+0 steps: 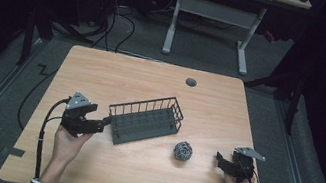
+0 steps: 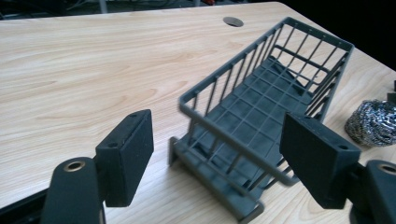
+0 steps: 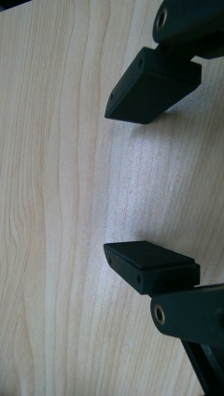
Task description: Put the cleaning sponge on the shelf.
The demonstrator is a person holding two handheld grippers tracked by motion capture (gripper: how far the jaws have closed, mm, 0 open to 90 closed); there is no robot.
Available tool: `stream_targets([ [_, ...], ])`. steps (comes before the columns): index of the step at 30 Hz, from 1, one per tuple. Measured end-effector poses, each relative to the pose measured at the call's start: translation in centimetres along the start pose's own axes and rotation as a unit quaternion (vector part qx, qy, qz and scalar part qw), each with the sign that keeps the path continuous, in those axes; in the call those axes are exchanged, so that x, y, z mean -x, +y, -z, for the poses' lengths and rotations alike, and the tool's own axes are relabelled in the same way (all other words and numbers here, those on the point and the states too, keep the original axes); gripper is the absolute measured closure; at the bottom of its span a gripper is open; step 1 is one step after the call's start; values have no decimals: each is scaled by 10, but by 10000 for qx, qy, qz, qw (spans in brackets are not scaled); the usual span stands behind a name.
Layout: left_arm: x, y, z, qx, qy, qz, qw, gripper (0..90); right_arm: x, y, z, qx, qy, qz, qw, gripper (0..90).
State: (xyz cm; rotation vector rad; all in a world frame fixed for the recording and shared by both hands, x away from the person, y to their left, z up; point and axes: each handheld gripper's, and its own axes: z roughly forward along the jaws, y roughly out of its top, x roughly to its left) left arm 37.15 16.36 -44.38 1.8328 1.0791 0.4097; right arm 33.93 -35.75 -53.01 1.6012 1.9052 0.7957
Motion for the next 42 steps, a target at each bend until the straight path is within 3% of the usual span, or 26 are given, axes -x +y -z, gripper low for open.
stream_targets([
  [6,-11,-11,8,-116,221,-100,9996,234,0,0,0,-12,-1,4,10000,303],
  [12,-30,-34,9,-288,414,109,9987,233,0,0,0,-3,-1,-3,10000,306],
  [16,-32,-43,6,-416,621,97,9972,240,0,0,0,-3,-2,-4,10000,307],
  [21,-35,-53,4,-495,648,106,9966,248,0,0,0,-4,-2,-6,10000,307],
  [32,-48,-76,-9,-835,994,206,9913,255,0,0,0,-17,14,2,10000,303],
  [42,-52,-81,-17,-905,1210,163,9884,260,0,0,0,-2,8,12,10000,302],
])
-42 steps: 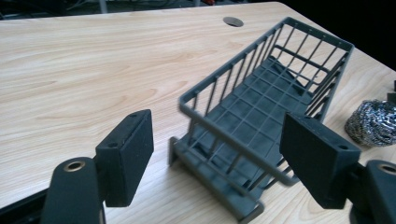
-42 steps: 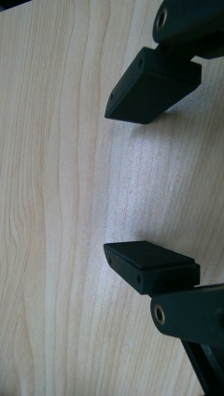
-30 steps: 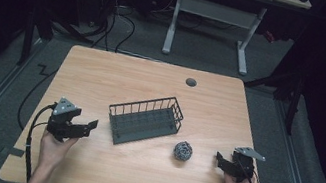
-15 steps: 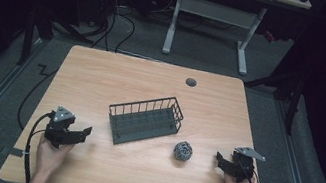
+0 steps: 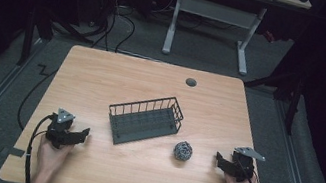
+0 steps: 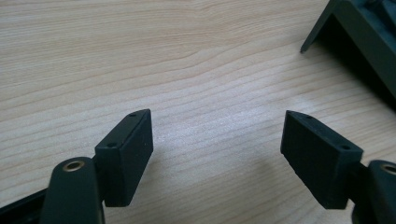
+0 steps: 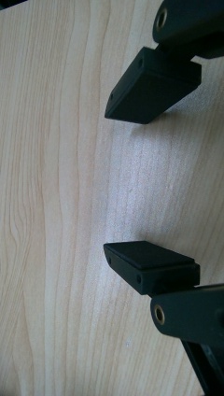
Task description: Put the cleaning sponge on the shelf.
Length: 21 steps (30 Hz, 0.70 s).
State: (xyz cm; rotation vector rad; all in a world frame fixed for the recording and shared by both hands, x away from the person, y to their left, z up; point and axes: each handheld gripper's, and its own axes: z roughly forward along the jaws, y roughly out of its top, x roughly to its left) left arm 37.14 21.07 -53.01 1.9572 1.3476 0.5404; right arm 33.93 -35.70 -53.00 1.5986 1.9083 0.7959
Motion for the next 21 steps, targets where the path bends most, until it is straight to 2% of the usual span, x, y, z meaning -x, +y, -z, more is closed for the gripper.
stream_targets([
  [2,-1,-1,-3,-43,94,-16,9999,263,0,0,0,-1,-7,-1,10000,303],
  [8,-4,-4,-4,26,121,45,9999,271,0,0,0,-16,20,-9,10000,300],
  [14,-2,-4,-6,30,234,-14,9997,267,-1,1,1,-57,59,9,10000,287],
  [19,-1,-4,-6,10,237,-28,9997,254,-2,3,4,-82,239,3,9997,283],
  [21,-1,-4,-6,16,228,-23,9997,249,-5,3,9,-27,399,51,9992,281],
])
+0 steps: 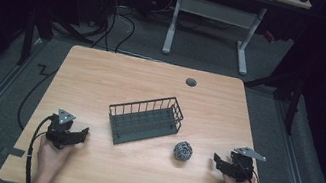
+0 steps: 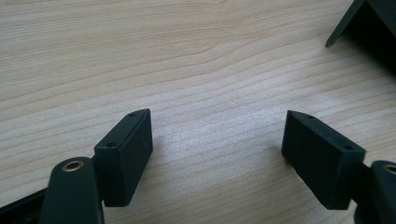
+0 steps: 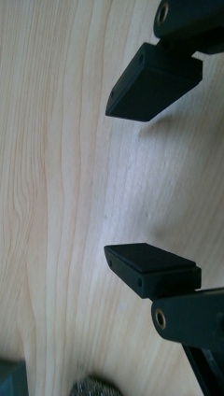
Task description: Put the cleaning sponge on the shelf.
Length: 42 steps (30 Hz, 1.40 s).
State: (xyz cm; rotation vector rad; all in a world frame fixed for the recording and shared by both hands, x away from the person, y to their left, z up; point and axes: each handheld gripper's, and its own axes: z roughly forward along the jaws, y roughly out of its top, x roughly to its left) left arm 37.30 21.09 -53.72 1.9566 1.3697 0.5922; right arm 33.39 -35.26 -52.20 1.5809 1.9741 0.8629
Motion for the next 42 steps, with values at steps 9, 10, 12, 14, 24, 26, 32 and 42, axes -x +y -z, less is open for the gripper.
stream_targets([
  [9,0,0,0,-4,-10,-5,10000,247,-22,-4,10,25,334,387,9987,259],
  [10,0,0,0,-2,-9,-4,10000,247,-26,-5,11,16,376,423,9984,257],
  [12,0,0,0,-2,-9,-4,10000,247,-33,-6,12,8,490,540,9973,250],
  [14,0,0,0,-3,-9,-4,10000,247,-41,-6,12,-20,599,661,9960,244],
  [24,0,0,0,-3,-12,-5,10000,246,-77,3,12,-87,1021,1225,9872,204],
  [26,0,0,0,-4,-13,-5,10000,245,-82,5,11,-107,1068,1279,9860,197],
  [32,0,0,0,-7,-15,-8,10000,243,-94,13,8,-151,1151,1447,9826,185],
  [42,0,0,0,-7,-17,-11,10000,240,-111,31,-1,-324,1148,1639,9792,157],
])
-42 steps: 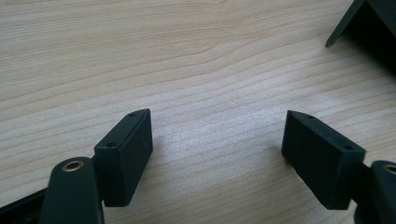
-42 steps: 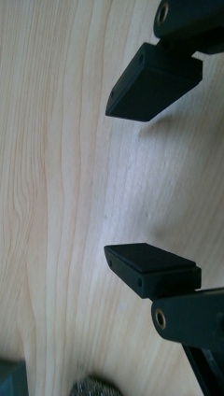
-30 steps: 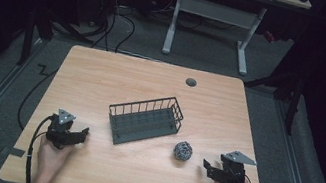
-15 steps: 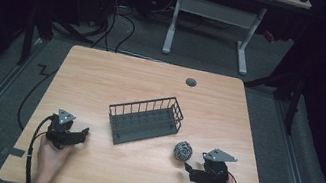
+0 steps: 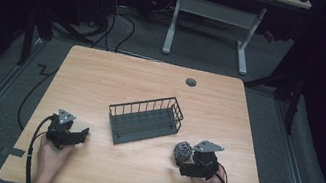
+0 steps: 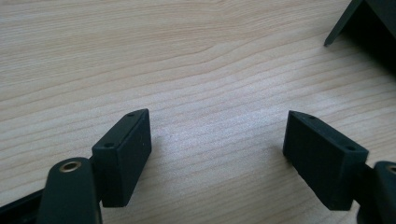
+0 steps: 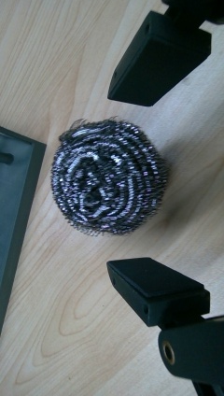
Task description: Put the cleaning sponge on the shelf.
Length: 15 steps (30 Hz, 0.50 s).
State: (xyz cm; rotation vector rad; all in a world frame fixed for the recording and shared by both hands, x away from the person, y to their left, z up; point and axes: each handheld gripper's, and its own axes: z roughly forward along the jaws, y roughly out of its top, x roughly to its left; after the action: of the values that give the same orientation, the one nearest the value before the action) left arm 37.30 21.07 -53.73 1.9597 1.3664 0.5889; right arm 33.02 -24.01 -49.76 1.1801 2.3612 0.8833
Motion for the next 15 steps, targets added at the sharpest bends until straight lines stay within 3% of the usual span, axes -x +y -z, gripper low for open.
stream_targets([
  [7,0,0,0,-3,-3,-4,10000,238,-1,12,-10,-190,-54,7,9998,170],
  [11,0,0,0,-4,-4,-6,10000,237,-1,15,-16,-374,-69,27,9993,237],
  [13,0,0,0,-4,-5,-6,10000,237,-3,14,-18,-432,-62,109,9990,316],
  [15,0,0,0,-4,-5,-7,10000,237,-4,14,-18,-423,-84,149,9990,328],
])
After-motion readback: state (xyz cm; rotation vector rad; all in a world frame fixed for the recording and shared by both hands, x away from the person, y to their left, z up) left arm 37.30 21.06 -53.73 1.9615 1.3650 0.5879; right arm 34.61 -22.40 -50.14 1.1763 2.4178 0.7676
